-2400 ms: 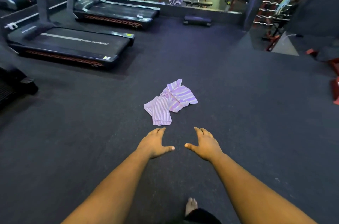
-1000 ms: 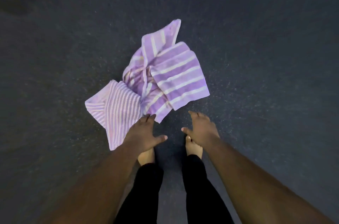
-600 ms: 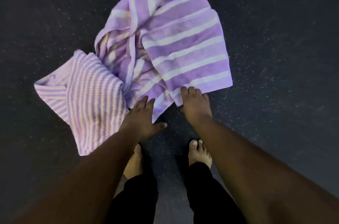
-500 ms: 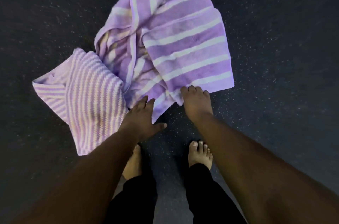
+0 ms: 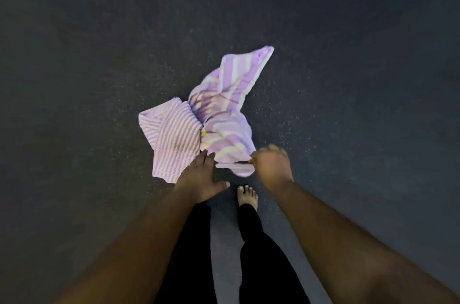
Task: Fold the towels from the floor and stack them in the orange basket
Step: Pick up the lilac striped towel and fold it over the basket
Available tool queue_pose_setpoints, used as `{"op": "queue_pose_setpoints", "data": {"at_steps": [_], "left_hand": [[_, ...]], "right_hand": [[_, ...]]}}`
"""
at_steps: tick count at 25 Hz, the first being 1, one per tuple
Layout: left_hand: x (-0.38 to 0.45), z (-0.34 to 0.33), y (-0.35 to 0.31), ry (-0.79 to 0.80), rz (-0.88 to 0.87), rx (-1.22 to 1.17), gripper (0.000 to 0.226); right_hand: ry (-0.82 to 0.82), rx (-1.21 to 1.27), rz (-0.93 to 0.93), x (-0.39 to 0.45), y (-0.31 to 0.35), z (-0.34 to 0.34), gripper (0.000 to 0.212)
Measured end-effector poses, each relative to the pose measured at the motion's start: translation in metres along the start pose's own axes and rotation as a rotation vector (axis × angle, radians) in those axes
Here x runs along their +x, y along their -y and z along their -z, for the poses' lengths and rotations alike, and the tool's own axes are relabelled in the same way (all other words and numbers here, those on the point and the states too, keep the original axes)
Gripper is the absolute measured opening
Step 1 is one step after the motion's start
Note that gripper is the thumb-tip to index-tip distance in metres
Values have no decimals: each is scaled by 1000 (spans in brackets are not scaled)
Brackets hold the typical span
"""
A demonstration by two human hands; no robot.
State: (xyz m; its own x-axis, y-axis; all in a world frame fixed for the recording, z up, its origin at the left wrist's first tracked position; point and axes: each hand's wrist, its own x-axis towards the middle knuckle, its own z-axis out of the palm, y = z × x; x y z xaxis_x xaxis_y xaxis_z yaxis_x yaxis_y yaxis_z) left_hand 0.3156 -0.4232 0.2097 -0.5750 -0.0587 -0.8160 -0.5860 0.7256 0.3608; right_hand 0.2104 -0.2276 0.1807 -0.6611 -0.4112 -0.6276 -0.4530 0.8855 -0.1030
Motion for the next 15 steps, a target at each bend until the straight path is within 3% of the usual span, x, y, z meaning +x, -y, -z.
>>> {"op": "queue_pose_setpoints", "data": {"at_steps": [3,7,11,15], "left_hand": [[-117,46,-42,-131,-15,-40,108],[-248,63,-65,-293,48,-111,111],[-373,19,-46,-485,223,-293,113],[-475,-55,-1,-621,440,-474,115]], "right_hand": [[27,-59,135,-90,33,82,19],[-22,-149,365,-190,84,166,30],[-57,-207,583,-275,145,218,26],[-96,-304,828,-334,222,224,28]]}}
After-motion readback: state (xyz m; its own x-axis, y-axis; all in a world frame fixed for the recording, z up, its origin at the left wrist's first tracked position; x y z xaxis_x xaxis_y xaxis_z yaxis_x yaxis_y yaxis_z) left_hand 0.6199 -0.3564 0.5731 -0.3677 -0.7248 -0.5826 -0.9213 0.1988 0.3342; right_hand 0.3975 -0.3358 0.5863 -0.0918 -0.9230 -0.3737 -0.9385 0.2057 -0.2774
